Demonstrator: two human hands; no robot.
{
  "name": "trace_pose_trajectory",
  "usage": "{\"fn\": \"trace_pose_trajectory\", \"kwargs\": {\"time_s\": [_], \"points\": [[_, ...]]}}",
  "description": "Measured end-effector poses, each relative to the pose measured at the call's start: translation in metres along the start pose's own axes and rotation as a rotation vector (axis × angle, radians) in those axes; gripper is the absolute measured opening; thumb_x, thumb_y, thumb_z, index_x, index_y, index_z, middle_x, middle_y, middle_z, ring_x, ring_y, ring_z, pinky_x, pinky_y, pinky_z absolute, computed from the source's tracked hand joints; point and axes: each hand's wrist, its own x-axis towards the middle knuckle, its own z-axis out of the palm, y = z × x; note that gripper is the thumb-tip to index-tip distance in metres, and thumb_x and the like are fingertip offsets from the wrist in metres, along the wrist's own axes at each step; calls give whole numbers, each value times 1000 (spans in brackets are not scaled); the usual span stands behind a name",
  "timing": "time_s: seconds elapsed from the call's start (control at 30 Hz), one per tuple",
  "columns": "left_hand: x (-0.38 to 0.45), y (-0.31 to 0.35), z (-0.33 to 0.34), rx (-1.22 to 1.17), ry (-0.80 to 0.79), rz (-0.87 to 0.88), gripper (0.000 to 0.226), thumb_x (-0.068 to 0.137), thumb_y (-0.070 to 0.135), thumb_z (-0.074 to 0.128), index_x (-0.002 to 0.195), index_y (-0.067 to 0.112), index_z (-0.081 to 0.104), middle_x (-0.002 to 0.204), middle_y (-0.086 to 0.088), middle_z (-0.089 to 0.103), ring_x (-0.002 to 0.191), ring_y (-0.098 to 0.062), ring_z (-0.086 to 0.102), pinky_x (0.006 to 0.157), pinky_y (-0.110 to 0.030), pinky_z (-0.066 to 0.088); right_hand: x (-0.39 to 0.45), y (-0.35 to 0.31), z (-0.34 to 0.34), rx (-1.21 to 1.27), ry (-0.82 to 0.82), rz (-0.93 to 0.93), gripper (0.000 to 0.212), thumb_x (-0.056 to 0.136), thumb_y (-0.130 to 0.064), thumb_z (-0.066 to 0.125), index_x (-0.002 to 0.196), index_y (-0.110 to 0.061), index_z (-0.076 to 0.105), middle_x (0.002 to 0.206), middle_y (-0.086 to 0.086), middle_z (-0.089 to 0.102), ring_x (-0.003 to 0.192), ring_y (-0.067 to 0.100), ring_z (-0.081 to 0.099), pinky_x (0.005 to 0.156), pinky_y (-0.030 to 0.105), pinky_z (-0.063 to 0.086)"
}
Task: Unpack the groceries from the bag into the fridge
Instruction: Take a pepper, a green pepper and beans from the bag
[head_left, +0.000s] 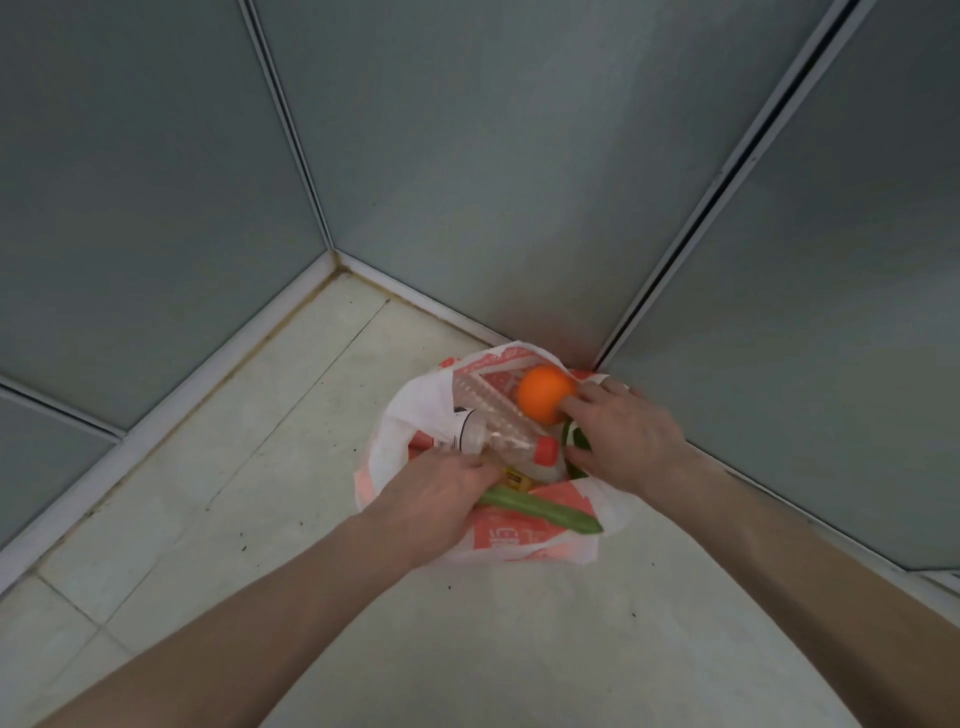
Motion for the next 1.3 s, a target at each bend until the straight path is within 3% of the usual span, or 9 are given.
{"fn": "trace_pose_trajectory", "kwargs": {"time_s": [0.13,0.3,0.4,0.5,0.63,0.87,1.07,1.2,1.3], "points": [[9,0,3,143,-57,19,58,87,-2,58,141,18,50,115,-3,68,103,-32,68,76,-38,45,-2,5,-2,-70,-59,15,54,90,-54,62,136,-26,53,138,-1,56,128,24,46,102,38,40],[14,4,-1,286,-121,96,59,89,1,65,142,22,49,125,-4,64,102,-31,69,79,-41,51,-6,4,-8,29,-47,58,54,100,-62,42,131,-21,58,134,4,60,122,26,52,102,39,42],[18,11,-3,368,-158,131,59,92,7,67,145,21,43,126,-8,63,96,-32,71,71,-39,45,-5,6,-8,58,-91,87,54,93,-58,58,131,-19,56,134,5,59,124,26,51,105,39,43],[22,16,-4,445,-192,159,51,97,13,65,142,21,44,116,-8,67,90,-29,71,67,-39,51,-4,7,-7,0,-164,128,76,79,-61,74,138,-20,50,135,4,57,125,26,49,105,39,43],[24,24,-3,511,-247,166,37,100,6,57,136,15,53,116,-9,69,102,-29,70,80,-43,60,-7,9,-1,-34,-148,156,86,75,-65,77,141,-21,45,137,3,56,126,26,48,105,40,42],[21,25,-3,548,-248,104,34,98,1,55,130,14,55,110,-8,69,92,-28,71,74,-40,58,-23,11,-2,101,-28,158,85,74,-63,77,138,-22,38,133,2,57,119,25,48,98,38,43],[17,11,-7,403,-213,44,48,91,5,64,134,15,45,108,-7,71,94,-31,72,71,-36,52,-32,8,0,182,65,193,81,76,-68,74,136,-26,38,132,-1,61,114,23,52,93,36,46],[9,3,-14,75,-117,-57,67,93,44,69,149,32,34,105,-1,72,94,-26,69,78,-43,57,-39,6,-1,255,183,261,76,76,-70,70,130,-25,41,122,0,65,107,25,58,86,38,50],[4,4,-32,-203,-13,-95,63,89,59,70,145,46,45,97,10,74,85,-13,68,78,-29,55,-42,4,-4,265,267,299,77,74,-78,66,127,-26,45,117,-2,64,101,25,61,77,35,50]]}}
